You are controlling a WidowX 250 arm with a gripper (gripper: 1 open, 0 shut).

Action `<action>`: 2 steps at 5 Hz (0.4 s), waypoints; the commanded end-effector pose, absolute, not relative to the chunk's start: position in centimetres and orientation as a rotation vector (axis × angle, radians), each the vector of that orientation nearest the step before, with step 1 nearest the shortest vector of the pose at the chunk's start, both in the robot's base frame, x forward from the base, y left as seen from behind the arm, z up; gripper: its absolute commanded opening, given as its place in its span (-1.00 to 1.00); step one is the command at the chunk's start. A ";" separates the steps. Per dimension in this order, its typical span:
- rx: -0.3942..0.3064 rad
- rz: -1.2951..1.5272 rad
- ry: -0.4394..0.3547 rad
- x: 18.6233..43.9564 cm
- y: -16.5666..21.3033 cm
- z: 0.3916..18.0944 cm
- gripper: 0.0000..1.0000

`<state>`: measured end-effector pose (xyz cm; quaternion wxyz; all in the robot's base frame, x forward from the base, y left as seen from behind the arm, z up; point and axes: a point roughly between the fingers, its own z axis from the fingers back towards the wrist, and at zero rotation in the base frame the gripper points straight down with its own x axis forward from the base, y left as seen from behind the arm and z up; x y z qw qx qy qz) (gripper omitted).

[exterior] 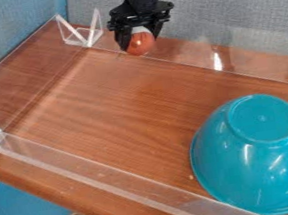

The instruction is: Remove the mushroom from inside the blue bowl and put it on the table

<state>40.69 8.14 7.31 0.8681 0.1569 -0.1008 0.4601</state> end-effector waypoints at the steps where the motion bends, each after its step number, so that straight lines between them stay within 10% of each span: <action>1: 0.323 0.989 -0.262 40.5 7.7 9.6 -1.00; 2: 0.339 1.041 -0.250 40.6 8.0 10.0 1.00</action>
